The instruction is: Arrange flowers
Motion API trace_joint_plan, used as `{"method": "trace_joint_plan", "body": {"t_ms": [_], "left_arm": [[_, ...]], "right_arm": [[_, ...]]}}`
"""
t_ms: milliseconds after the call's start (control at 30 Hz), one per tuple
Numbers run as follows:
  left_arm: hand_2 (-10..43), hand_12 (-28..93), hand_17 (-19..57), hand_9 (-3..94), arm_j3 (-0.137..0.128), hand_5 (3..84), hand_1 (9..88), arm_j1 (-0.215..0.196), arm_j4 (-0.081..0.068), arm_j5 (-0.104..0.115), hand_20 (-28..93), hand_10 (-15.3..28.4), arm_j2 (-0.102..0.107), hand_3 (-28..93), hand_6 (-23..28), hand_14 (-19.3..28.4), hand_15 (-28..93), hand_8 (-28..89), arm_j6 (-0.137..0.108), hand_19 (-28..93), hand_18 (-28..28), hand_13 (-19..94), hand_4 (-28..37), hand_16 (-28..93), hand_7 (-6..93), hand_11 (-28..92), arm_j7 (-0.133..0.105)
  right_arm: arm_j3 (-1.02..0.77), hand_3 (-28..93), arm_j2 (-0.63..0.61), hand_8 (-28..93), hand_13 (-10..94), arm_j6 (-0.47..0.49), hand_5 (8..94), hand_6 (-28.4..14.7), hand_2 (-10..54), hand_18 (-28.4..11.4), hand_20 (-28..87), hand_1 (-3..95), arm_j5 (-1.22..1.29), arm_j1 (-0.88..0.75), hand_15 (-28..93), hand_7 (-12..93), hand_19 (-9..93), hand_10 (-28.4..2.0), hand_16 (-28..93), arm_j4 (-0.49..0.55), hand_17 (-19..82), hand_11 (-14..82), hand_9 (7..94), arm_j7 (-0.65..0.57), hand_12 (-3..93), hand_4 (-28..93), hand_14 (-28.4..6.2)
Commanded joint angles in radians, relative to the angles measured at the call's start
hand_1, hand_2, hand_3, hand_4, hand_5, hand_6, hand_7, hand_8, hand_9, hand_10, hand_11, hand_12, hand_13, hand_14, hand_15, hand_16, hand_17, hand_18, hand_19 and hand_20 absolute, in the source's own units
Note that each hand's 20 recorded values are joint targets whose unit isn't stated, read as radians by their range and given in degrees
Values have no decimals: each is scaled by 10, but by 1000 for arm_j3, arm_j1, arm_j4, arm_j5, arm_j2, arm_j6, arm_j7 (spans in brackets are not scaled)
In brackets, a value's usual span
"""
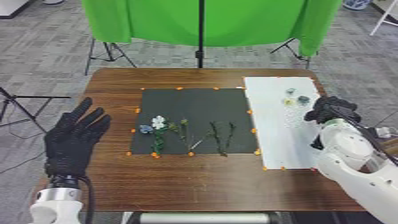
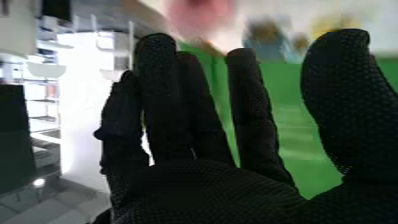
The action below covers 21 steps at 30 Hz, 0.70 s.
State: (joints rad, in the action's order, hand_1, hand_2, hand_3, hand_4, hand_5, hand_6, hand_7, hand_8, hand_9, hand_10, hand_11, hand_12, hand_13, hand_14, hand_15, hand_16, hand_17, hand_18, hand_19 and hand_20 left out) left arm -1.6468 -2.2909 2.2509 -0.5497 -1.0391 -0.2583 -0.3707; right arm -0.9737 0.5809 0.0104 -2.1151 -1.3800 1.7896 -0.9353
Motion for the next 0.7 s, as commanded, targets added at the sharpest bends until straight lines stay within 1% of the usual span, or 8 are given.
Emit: {"method": "trace_joint_plan", "body": {"t_ms": [33,67,133,233,267,367,533,700], "left_arm": [[100,101,-100,337,12,374,202,7,-22,-4,100,206,-35,788,99,271,504,-93,1,559,252,240,-283,-96,114,254,46],[99,101,-100,337,14,374,202,9,-23,-5,100,206,-35,788,99,271,504,-93,0,558,252,240,-283,-96,113,253,50],[99,101,-100,337,18,374,202,13,-27,-5,100,206,-34,788,99,271,503,-93,-1,558,251,240,-283,-96,113,254,52],[100,102,-100,337,24,374,203,21,-30,-4,101,205,-39,786,99,271,502,-93,1,558,251,240,-283,-97,113,254,57],[100,101,-100,337,26,374,203,23,-32,-5,101,205,-39,786,99,271,503,-93,4,558,251,239,-283,-97,113,254,56],[100,101,-100,337,33,374,202,29,-36,-2,101,205,-39,787,99,271,503,-93,3,558,251,239,-283,-96,112,254,62],[100,101,-100,337,26,374,203,27,-35,-11,101,206,-46,787,99,271,503,-93,8,557,251,240,-283,-96,113,254,74],[100,100,-100,337,23,374,202,12,-28,-7,102,206,-39,788,100,271,502,-93,4,558,251,240,-283,-96,112,253,59]], "right_arm": [[84,782,12,-149,522,-31,557,39,-95,-249,462,359,-23,20,651,179,801,-177,56,-61,174,169,572,-41,127,-283,-138],[117,783,8,-148,538,-63,571,42,-95,-249,462,376,-41,37,645,178,806,-170,60,-74,185,171,592,-46,127,-282,-132],[173,757,2,-141,620,-112,638,51,-95,-244,456,449,-63,69,611,171,843,-135,116,-99,231,188,676,-42,134,-282,-91],[253,655,-5,-27,749,-182,779,45,-95,-226,445,565,-98,116,570,167,913,-81,230,-131,316,88,859,-68,274,-283,-28],[261,648,-4,-14,773,-212,803,42,-95,-223,443,576,-103,119,565,170,922,-74,239,-139,332,79,885,-66,291,-283,-20],[277,644,-17,14,835,-282,861,39,-95,-214,459,603,-133,120,556,181,932,-57,236,-145,371,105,933,-68,305,-283,-14],[221,679,-38,20,856,-337,883,29,-95,-213,479,600,-174,82,548,183,932,-60,247,-72,388,144,937,-52,295,-283,-5],[201,702,28,25,860,-340,892,21,-95,-218,487,595,-209,113,540,176,932,-60,263,39,390,151,937,82,293,-283,-5]]}}
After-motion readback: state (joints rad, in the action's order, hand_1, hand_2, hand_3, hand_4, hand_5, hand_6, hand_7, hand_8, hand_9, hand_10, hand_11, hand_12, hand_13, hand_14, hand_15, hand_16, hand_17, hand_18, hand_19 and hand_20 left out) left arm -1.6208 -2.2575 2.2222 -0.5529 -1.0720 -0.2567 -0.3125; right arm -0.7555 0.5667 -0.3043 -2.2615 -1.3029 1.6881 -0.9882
